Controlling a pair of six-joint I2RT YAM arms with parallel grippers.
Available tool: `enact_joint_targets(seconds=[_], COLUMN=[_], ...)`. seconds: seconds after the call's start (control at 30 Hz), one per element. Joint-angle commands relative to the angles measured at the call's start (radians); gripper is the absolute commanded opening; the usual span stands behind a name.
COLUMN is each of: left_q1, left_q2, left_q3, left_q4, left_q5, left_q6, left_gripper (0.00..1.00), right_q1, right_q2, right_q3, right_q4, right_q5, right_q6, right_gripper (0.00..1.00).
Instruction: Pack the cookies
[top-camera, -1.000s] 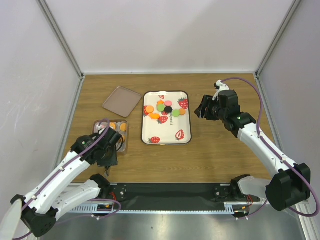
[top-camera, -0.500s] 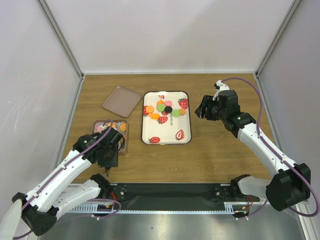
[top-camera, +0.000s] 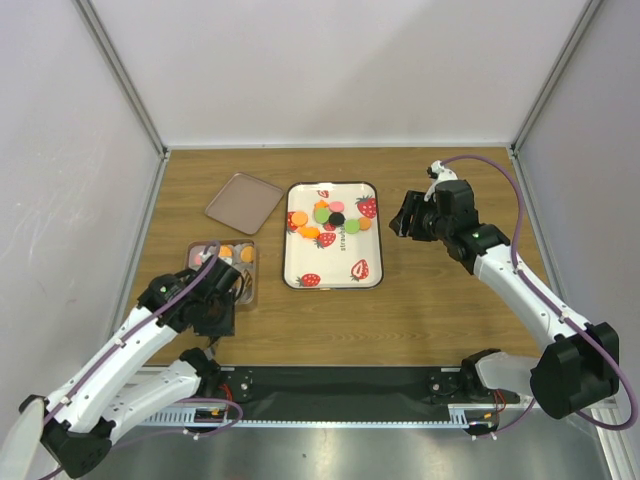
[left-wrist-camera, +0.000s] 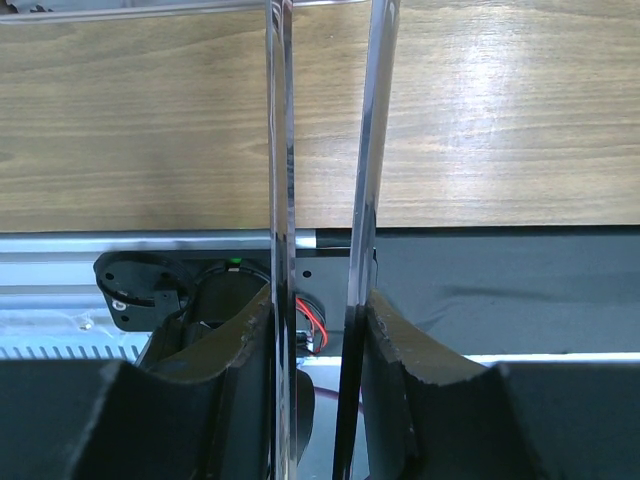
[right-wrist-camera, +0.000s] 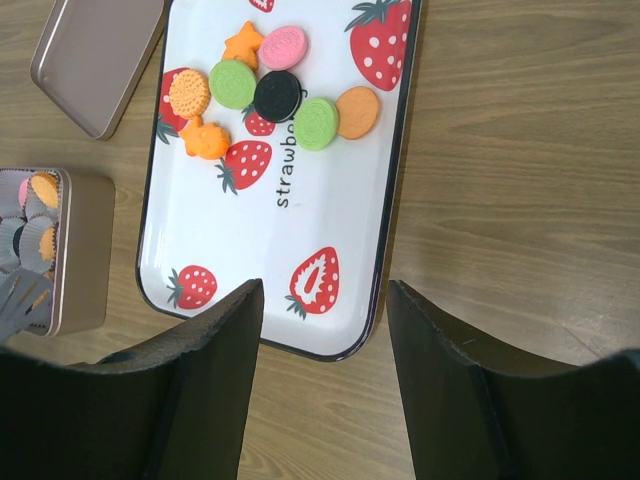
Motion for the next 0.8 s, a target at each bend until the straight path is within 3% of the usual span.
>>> enact_joint_targets(seconds=[0.0, 0.77], left_q1=[0.009, -0.028], left_q2=[0.014, 0.077], left_q3=[0.007, 0.036], left_q4=[-0.107, -0.105], left_q5=[0.009, 0.027], left_q6=[0.022, 0.061], left_gripper=[0.32, 0.34], right_q1=[0.006, 0.002], right_q2=[-0.002, 0.000], right_q3=[0.008, 0.009], right_q4=[0.024, 0.021], right_q5=[0.006, 0.021], right_q6=[-0.010, -0.013], right_gripper=[0.58, 0.58])
